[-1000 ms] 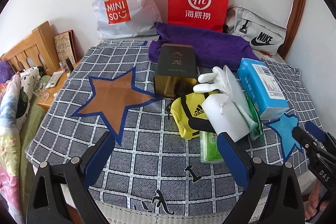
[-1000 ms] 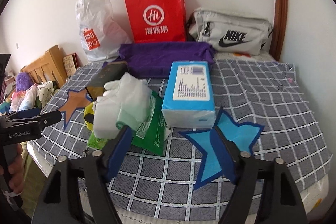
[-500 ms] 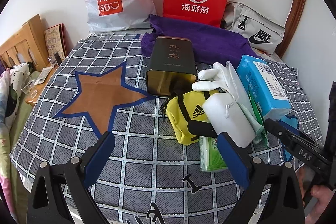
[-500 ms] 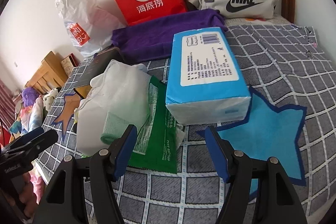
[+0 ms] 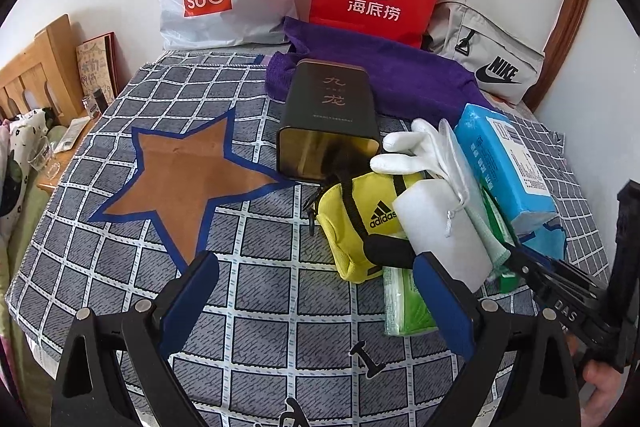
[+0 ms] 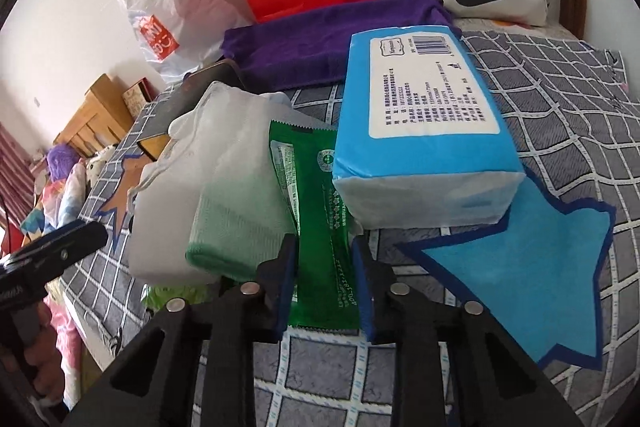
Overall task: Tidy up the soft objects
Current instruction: 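Reach the right gripper to the green sachet and grasp it, then lift the green sachet with the right gripper while the left gripper grasps the white sponge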
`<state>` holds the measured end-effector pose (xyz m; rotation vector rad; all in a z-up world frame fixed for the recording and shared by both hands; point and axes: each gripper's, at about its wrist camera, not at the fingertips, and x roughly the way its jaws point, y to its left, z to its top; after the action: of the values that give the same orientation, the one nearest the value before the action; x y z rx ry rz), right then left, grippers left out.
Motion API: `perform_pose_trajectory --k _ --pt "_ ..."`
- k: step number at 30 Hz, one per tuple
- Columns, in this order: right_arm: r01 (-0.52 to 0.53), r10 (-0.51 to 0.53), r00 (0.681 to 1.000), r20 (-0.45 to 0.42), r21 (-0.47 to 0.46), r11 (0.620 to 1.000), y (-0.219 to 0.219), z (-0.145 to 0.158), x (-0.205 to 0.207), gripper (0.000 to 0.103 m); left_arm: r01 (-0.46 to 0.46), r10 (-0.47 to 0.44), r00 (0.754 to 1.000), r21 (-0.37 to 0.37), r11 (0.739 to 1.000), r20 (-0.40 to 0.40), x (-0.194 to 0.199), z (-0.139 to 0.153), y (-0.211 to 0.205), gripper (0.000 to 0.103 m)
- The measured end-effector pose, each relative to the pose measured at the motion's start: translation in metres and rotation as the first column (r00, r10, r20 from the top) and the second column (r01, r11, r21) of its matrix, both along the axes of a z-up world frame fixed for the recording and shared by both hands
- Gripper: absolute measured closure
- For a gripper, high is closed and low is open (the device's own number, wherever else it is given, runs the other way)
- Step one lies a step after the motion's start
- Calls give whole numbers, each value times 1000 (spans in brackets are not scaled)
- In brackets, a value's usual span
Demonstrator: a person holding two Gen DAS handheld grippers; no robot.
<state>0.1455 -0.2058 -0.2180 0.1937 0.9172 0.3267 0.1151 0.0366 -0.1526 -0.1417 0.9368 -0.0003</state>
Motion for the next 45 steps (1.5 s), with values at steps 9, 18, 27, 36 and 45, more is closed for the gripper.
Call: perform_pose_trajectory --k 9,18,27,36,45 --pt "-95 100 995 25 -132 987 -11 13 -49 79 2 -1 1000 -33 999 22 -5 7 0 5" --pt "-17 37 997 65 -280 960 -42 9 -69 78 45 -45 998 -6 999 35 -9 11 -21 5" --pt "7 8 998 60 -244 970 -50 -19 -44 57 143 -143 990 139 980 -13 -3 -3 -64 5" --pt "-3 32 993 111 -248 969 -48 -20 -41 66 267 -269 963 197 943 -20 -3 -8 -97 5" --pt "-13 41 992 115 -237 971 -50 -21 -42 67 314 -312 949 240 919 -47 -1 -17 -116 5"
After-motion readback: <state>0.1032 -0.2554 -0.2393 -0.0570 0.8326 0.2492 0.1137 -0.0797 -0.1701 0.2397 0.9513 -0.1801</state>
